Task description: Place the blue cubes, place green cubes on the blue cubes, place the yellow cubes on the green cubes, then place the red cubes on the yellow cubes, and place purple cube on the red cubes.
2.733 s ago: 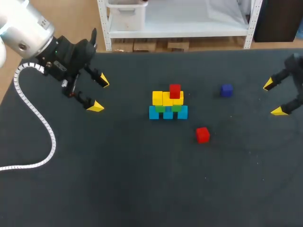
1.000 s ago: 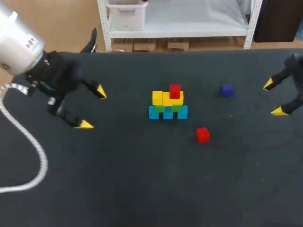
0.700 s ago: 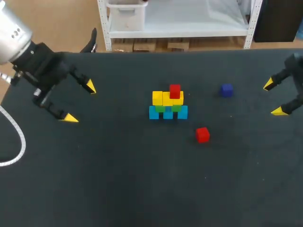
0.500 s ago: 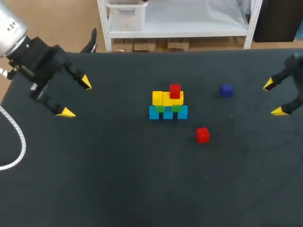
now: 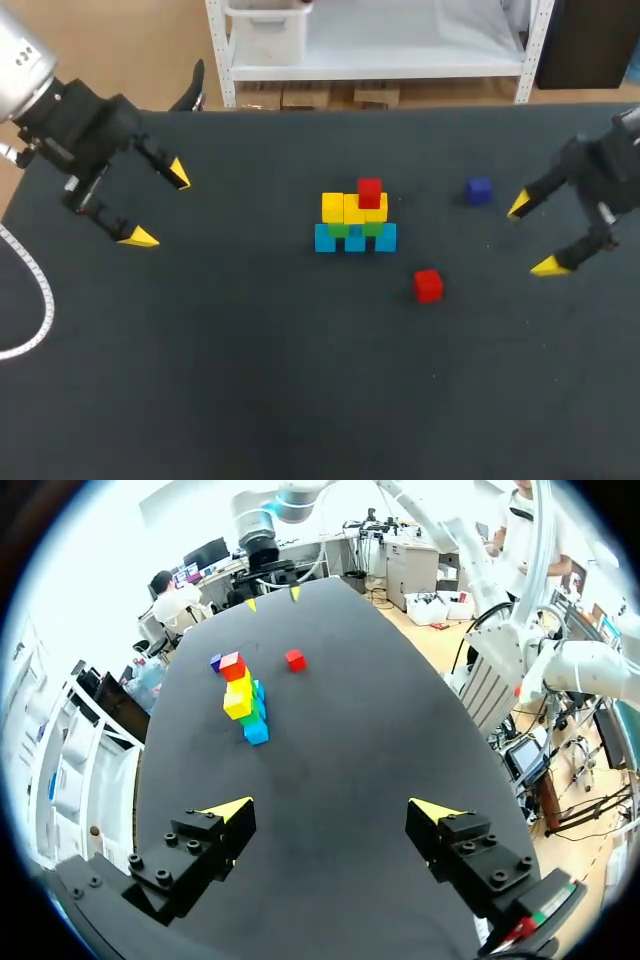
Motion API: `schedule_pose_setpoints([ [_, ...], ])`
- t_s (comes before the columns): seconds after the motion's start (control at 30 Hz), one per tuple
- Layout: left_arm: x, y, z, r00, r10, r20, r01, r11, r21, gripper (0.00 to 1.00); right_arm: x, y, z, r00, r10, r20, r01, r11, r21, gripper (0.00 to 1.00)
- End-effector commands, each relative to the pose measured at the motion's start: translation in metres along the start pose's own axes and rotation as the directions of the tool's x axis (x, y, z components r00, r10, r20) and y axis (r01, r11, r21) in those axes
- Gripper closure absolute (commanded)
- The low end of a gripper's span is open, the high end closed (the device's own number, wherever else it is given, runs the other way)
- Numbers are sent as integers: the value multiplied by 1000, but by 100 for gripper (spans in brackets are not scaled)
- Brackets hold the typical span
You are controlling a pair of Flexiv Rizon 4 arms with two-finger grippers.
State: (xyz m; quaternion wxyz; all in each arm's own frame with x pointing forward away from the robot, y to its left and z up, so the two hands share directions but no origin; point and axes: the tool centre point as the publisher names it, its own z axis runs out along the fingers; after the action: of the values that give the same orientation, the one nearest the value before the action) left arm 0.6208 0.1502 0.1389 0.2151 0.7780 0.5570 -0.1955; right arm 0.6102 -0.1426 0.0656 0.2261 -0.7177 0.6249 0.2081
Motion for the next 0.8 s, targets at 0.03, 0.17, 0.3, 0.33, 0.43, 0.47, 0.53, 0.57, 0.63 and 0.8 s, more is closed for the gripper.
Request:
schedule_pose_setpoints([
  [0.03, 0, 1, 0, 1000, 1, -1, -1, 1000, 3, 0, -31, 19, 34, 999, -23, -25, 24, 1000, 19, 0],
  [0.17, 0, 1, 0, 1000, 1, -1, -1, 1000, 3, 0, -47, 19, 62, 999, -47, -20, 46, 999, -16, 0],
  [0.3, 0, 1, 0, 1000, 1, -1, -1, 1000, 3, 0, -54, 11, 79, 998, -51, -39, 50, 999, -22, 0],
  [0.33, 0, 1, 0, 1000, 1, -1, -1, 1000, 3, 0, -54, 8, 82, 998, -52, -39, 51, 998, -20, 0],
  [0.43, 0, 1, 0, 1000, 1, -1, -1, 1000, 3, 0, -54, 1, 92, 998, -49, -43, 48, 999, -26, 0],
  [0.47, 0, 1, 0, 1000, 1, -1, -1, 1000, 3, 0, -54, -2, 94, 998, -49, -45, 48, 998, -28, 0],
  [0.53, 0, 1, 0, 1000, 1, -1, -1, 1000, 3, 0, -54, -6, 99, 997, -56, -49, 55, 998, -32, 0],
  [0.57, 0, 1, 0, 1000, 1, -1, -1, 1000, 3, 0, -53, -8, 102, 997, -58, -51, 57, 998, -34, 0],
  [0.63, 0, 1, 0, 1000, 1, -1, -1, 1000, 3, 0, -51, -12, 107, 997, -57, -57, 54, 998, -41, 0],
  [0.8, 0, 1, 0, 1000, 1, -1, -1, 1000, 3, 0, -44, -22, 111, 997, -46, -65, 44, 998, -36, 0],
])
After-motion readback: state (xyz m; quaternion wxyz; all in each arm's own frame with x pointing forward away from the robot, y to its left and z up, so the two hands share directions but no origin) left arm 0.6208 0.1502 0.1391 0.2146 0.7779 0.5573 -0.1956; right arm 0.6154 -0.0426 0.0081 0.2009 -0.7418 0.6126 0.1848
